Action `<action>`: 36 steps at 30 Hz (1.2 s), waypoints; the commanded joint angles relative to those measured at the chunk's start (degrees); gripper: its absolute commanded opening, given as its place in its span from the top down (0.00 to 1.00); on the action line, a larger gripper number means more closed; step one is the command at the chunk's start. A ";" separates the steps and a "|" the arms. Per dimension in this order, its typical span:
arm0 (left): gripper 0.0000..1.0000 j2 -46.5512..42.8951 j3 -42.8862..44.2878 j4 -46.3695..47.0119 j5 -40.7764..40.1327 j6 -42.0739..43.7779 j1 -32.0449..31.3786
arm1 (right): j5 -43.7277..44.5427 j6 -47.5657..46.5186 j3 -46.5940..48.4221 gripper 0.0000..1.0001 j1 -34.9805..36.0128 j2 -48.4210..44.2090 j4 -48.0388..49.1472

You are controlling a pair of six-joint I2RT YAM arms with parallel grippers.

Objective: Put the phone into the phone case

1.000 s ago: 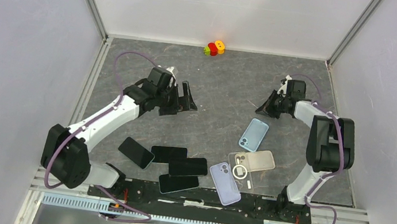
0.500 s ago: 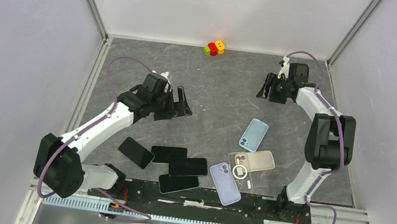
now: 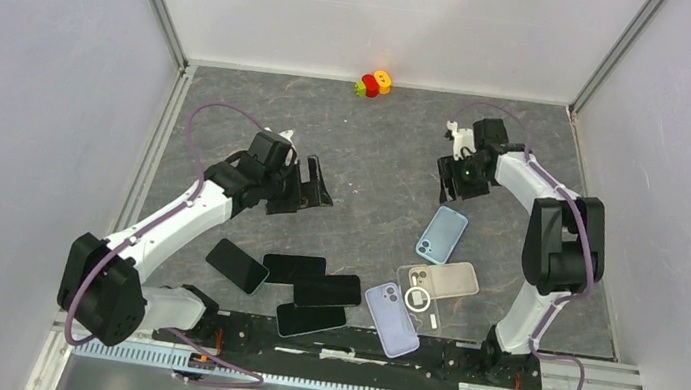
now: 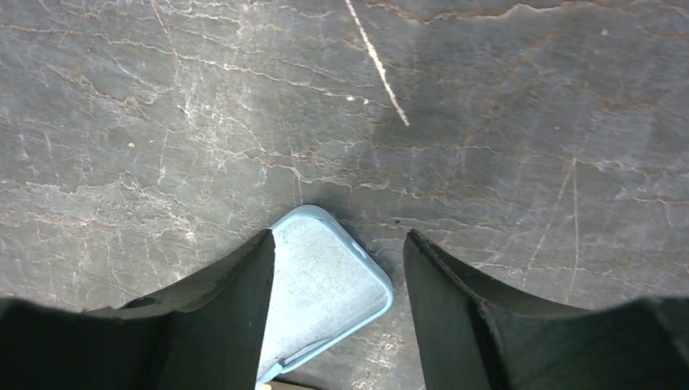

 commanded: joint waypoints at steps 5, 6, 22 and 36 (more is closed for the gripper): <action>0.00 0.19 0.27 0.60 1.38 0.94 -0.18 | 3.93 -4.06 1.99 0.45 1.33 3.46 -1.47; 0.00 0.29 0.27 0.56 1.46 1.02 -0.18 | 4.30 -4.23 1.99 0.45 1.34 3.55 -1.64; 0.00 2.22 1.84 0.60 1.91 1.90 -0.18 | -0.52 -5.17 -1.53 0.94 2.32 7.50 0.94; 0.00 2.14 2.70 -0.21 1.05 1.85 -0.18 | -12.85 17.04 3.98 1.00 2.12 4.63 7.45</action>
